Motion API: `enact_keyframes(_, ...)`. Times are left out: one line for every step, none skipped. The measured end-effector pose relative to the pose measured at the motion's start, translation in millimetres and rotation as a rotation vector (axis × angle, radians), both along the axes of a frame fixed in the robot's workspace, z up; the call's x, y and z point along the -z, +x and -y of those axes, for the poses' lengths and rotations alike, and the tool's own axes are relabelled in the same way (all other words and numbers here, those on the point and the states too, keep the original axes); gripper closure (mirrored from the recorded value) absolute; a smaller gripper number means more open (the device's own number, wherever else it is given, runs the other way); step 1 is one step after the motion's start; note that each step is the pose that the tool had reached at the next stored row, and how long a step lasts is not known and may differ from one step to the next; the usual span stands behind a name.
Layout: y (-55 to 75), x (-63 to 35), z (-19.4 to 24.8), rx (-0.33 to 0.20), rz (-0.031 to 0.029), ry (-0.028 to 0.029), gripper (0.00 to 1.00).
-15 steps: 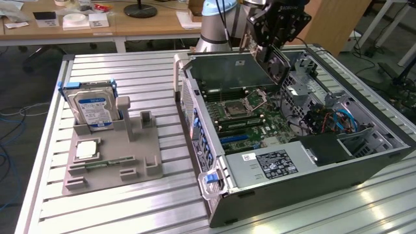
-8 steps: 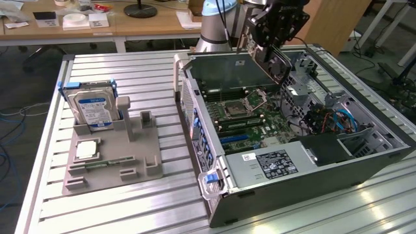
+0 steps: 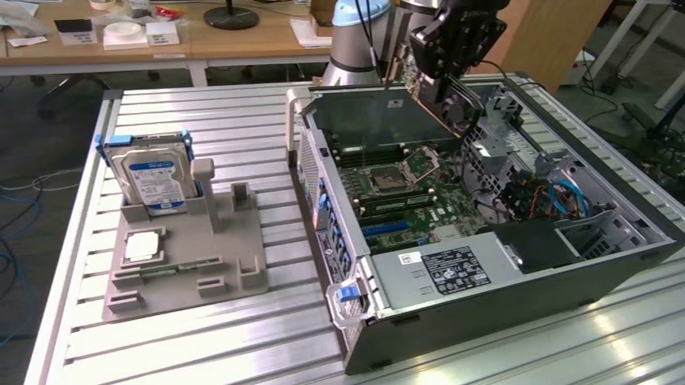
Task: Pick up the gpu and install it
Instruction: 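Insert the gpu into the slot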
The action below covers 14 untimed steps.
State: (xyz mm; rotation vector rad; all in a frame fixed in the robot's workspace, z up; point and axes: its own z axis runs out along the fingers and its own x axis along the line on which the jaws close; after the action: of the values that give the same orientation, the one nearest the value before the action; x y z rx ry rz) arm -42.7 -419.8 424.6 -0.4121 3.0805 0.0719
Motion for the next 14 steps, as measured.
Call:
enact_keyframes(0.0,0.0,0.0,-0.007,0.0001,0.0001,0.72)
enact_keyframes(0.0,0.0,0.0,-0.014,0.0,0.0,0.72)
enact_keyframes(0.0,-0.1,0.1,-0.023,0.0,-0.0001,0.72)
enact_keyframes(0.0,-0.1,0.1,-0.031,0.0,-0.0003,0.72)
enact_keyframes(0.0,-0.1,0.1,-0.037,0.0,-0.0005,0.72)
enact_keyframes(0.0,-0.1,0.1,-0.04,0.0,-0.0006,0.72)
enact_keyframes(0.0,-0.1,0.1,-0.043,-0.0001,-0.0006,0.72)
enact_keyframes(0.0,-0.1,0.1,-0.045,-0.0001,-0.0006,0.72)
enact_keyframes(0.0,-0.1,0.0,-0.047,0.0,-0.0006,0.72)
enact_keyframes(0.0,-0.1,0.0,-0.05,0.0,-0.0006,0.72)
enact_keyframes(0.0,-0.1,0.0,-0.053,-0.0001,-0.0006,0.72)
enact_keyframes(0.0,-0.1,0.0,-0.056,0.0,-0.0006,0.72)
enact_keyframes(0.0,-0.1,0.0,-0.06,0.0,-0.0006,0.72)
enact_keyframes(0.0,-0.1,0.0,-0.064,0.0001,-0.0006,0.72)
